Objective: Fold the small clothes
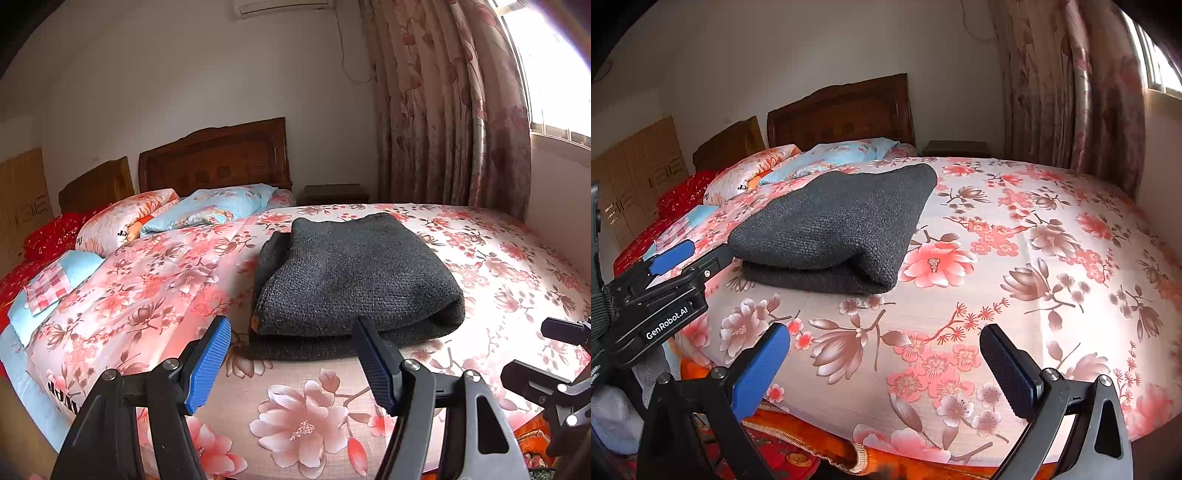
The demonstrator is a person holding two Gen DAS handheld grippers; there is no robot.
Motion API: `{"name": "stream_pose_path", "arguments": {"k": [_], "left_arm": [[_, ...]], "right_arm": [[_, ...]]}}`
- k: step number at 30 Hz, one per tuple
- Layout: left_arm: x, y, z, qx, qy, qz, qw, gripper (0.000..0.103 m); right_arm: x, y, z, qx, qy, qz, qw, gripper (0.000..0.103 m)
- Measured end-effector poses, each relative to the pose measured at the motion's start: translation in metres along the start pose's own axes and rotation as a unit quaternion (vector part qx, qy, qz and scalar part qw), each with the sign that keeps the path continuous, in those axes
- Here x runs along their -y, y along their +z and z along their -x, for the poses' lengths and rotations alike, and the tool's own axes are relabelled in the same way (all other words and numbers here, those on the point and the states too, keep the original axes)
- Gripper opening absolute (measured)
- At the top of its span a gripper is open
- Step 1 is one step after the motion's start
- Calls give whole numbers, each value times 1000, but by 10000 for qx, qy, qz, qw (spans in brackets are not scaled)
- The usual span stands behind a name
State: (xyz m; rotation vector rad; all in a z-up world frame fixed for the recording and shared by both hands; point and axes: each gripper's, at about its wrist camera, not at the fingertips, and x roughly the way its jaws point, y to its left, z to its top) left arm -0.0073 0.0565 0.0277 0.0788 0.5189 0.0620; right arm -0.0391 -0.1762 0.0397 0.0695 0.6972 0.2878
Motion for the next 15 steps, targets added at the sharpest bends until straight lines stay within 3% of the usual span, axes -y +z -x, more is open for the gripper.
{"name": "stream_pose_path", "arguments": {"k": [15], "left_arm": [[4,0,6,177,-154,-82,9997,69]], "right_arm": [[-1,-1,-1,-14,-1,9,10000,103]]}}
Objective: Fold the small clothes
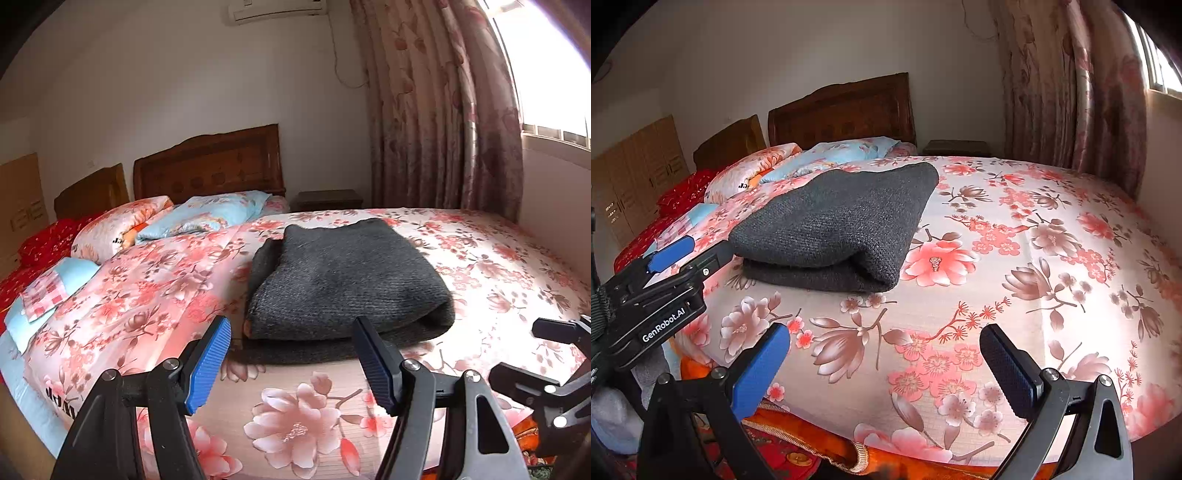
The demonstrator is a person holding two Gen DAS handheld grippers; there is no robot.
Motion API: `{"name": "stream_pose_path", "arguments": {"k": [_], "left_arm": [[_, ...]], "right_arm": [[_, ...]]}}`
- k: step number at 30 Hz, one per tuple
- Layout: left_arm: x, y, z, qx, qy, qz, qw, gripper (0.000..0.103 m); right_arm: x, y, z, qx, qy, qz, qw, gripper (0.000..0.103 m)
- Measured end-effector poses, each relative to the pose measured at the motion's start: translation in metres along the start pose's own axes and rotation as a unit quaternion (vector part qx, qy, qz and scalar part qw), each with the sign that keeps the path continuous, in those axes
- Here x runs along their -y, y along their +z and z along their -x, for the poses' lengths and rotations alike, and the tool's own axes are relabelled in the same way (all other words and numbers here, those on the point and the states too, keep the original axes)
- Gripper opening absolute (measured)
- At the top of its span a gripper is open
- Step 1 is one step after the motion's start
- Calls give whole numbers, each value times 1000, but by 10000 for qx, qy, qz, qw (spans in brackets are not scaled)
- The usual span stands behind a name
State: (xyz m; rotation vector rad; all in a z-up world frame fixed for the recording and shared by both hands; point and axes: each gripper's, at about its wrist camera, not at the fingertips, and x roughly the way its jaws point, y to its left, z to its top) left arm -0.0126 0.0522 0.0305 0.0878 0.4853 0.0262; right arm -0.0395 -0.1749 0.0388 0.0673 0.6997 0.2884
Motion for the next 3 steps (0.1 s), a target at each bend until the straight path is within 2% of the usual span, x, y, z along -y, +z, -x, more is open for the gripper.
{"name": "stream_pose_path", "arguments": {"k": [3], "left_arm": [[2,-1,4,143,-64,-4,9999,69]], "right_arm": [[0,-2,-2,-29,20,34,10000,103]]}}
